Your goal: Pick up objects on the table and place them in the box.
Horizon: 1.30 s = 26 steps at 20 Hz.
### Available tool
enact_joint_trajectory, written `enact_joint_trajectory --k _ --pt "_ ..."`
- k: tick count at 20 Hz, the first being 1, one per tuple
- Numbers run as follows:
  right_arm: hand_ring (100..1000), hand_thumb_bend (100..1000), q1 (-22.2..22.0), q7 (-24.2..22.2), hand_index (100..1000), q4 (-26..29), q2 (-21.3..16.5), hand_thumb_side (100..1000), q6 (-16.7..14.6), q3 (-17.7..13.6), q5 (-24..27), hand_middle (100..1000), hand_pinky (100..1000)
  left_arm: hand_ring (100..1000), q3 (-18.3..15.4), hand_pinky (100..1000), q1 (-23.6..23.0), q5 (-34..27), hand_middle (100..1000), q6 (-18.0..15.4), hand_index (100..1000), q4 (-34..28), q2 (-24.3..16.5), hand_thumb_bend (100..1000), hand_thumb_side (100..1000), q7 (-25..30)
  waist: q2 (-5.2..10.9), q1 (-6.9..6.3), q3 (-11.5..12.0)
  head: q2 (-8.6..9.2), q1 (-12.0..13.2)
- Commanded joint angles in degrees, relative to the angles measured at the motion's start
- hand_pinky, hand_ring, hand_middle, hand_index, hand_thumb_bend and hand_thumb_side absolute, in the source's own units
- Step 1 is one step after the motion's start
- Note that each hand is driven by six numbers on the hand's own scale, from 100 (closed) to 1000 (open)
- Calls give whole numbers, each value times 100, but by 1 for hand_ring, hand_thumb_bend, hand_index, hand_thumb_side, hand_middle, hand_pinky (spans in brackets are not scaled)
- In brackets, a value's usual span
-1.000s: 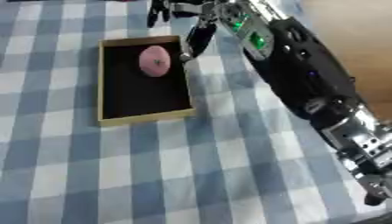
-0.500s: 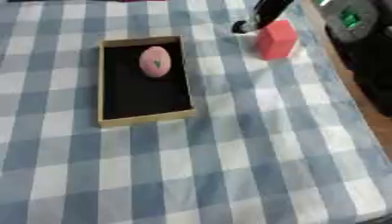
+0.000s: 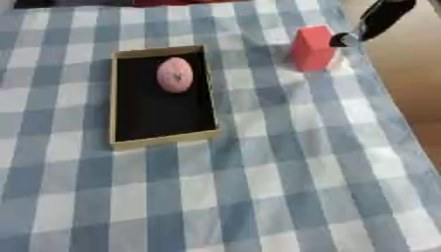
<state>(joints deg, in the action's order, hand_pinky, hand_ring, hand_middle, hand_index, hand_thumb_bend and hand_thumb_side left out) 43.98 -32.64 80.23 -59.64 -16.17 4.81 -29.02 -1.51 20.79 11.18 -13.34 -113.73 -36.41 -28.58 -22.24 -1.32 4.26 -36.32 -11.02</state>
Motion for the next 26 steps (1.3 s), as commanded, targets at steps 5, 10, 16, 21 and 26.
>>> enact_joint_trajectory --k 5,10,16,21,26 --pt "877 550 84 67 926 -355 -289 120 -208 -163 -201 890 803 855 -37 860 113 30 781 -21 857 -86 -248 100 860 8 43 -3 -14 347 67" --pt "883 550 242 167 932 -717 -210 119 -246 -163 -445 901 810 856 -15 860 151 16 781 -25 857 -86 -260 100 862 30 -2 4 10 525 61" --pt "887 534 458 182 936 -1077 -52 124 -352 -123 -597 917 812 856 7 860 179 -2 781 -19 857 -86 -276 100 863 60 -58 1 50 528 -1" --pt "905 587 637 54 951 -1327 70 126 -345 -95 -772 932 826 857 35 860 210 -17 781 -22 857 -86 -282 100 863 86 -113 16 77 474 -50" --pt "910 593 726 -131 956 -1476 163 148 -403 -60 -919 937 829 857 47 860 220 -29 781 -23 857 -86 -284 100 864 98 -165 33 119 444 -71"
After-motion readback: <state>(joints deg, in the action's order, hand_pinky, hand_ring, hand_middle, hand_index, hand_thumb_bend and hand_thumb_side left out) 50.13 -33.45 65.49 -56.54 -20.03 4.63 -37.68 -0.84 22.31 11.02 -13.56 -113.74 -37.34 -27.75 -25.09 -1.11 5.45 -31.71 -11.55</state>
